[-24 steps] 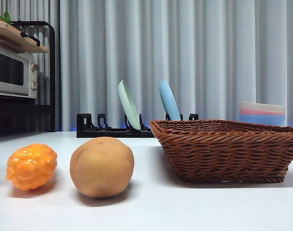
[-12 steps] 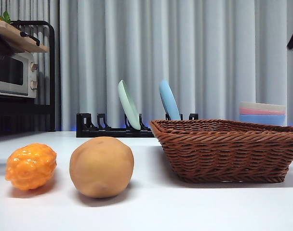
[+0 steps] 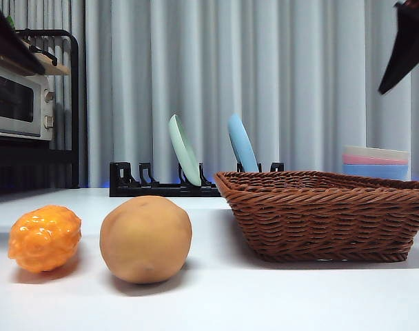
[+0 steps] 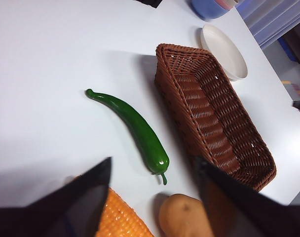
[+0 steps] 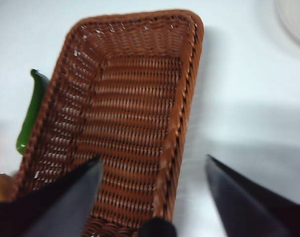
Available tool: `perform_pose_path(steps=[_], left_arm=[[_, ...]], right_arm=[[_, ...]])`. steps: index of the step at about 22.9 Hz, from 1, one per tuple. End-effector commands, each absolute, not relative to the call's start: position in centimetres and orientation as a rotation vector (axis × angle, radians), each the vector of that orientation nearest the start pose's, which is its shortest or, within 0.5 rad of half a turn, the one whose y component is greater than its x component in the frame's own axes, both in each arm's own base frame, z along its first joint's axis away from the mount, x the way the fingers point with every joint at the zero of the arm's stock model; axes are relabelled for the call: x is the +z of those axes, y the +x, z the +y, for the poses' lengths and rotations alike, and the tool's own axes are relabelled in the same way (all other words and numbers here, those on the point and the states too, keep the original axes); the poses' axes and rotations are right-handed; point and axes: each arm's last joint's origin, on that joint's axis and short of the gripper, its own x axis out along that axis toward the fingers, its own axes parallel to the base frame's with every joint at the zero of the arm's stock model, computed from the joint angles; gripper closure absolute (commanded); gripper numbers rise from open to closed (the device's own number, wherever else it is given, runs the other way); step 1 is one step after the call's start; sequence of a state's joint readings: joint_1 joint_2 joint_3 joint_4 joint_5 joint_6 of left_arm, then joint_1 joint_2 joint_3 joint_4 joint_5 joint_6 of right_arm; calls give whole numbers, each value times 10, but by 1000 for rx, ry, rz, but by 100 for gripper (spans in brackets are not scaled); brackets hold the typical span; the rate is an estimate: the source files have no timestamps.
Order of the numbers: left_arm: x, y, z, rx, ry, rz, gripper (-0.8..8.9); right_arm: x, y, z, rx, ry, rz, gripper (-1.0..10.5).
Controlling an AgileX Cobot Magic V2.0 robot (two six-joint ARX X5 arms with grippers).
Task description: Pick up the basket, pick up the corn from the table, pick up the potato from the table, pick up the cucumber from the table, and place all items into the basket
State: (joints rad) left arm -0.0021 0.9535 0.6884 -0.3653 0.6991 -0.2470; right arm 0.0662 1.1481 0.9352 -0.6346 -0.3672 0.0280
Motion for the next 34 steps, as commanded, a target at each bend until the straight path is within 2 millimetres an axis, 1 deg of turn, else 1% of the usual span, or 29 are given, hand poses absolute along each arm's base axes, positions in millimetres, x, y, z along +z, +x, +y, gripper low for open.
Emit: perform_pose_path(steps=[1,4,7,11,13,15,17,19,22,24,26,28,30,31,34], left_arm=[[262,193,-22,-624,-455,675,499],[263,193,-25,-642,-447,665,499],[264,193,-30,-663,-439,658,499],[264,193,-34,-673,-430,659,499],[264,193,-35,-663,-436,665,499],[264,192,-38,-674,-433,668,499],[264,192,-40,-682,-430,671,499],[264,192,-41,-675,-422,673,499],[265,192,-48,-678,-402,661,498],[267,193,-54,-666,-403,637,498],[271,197,-62,-630,-393,655,498],[276,207,-74,-613,-366,701,498],[279,220,-90,-578,-321,769,498],[277,229,-101,-560,-286,817,498],[265,253,-131,-507,-192,950,498]], right_arm=[[269,241,27,394,158,872,511],[254,257,28,386,178,911,518],[235,275,29,382,188,983,573],[213,294,33,452,238,1024,587],[203,300,34,464,260,1045,689],[193,305,36,459,259,1072,829],[190,306,36,457,261,1085,954],[192,307,36,451,273,1081,963],[205,306,35,437,296,1046,963],[221,305,35,433,309,999,963],[240,302,35,436,310,935,963],[264,297,34,441,311,861,963],[289,292,34,450,304,779,963],[302,288,34,457,296,734,963],[333,276,32,464,294,640,963]])
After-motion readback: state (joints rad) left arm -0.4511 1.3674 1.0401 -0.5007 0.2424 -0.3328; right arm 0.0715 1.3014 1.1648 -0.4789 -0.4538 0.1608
